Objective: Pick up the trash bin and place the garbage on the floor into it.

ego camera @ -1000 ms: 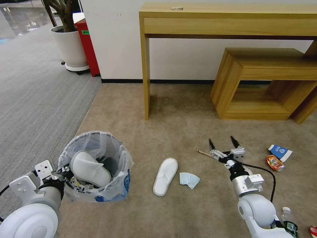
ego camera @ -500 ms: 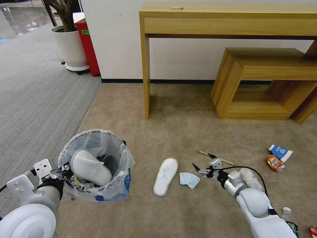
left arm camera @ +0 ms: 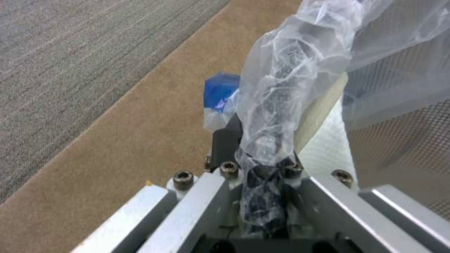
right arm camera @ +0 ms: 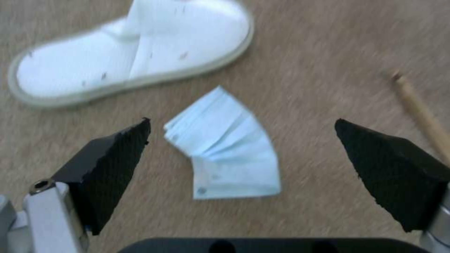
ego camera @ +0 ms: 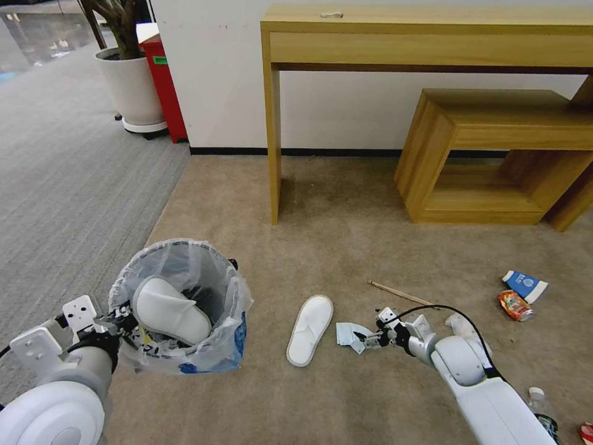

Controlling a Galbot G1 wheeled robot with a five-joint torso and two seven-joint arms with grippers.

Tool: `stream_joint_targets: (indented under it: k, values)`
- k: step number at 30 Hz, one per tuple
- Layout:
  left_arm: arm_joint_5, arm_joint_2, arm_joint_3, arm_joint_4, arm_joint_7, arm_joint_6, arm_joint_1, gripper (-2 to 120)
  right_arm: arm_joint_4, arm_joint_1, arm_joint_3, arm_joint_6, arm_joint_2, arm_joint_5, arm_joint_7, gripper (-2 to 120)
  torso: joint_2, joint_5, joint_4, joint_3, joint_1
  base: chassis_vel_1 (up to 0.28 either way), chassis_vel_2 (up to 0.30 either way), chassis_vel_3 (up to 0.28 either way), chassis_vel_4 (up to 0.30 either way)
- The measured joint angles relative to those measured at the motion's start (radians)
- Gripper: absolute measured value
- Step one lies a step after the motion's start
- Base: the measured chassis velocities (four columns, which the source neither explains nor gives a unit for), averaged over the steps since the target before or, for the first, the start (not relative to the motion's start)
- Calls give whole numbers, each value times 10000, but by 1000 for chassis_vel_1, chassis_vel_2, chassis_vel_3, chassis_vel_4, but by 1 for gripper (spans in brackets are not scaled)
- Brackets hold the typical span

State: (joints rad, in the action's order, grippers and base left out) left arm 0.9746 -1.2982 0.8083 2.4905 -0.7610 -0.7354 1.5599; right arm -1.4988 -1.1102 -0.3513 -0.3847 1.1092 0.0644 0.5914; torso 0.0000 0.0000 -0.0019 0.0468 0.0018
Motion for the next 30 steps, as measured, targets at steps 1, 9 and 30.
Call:
stream_joint_targets:
  k: [1,9,30]
  values:
    - [0,0,0,0,0,0,0,1,0,0,0,0,0,0,0,100,0,0,0,0,0,0,0,0,0]
    - [10,36,-5,-55,6,-1,-7,1,456,185,29,-484,5,1040,592,100,0,0,-1,0,0,0,0,0,0]
    - [70,17,-47,-71,15,0,-25,1,1446,791,137,-6,660,1635,433,100,0,-1,-1,0,0,0,0,0,0]
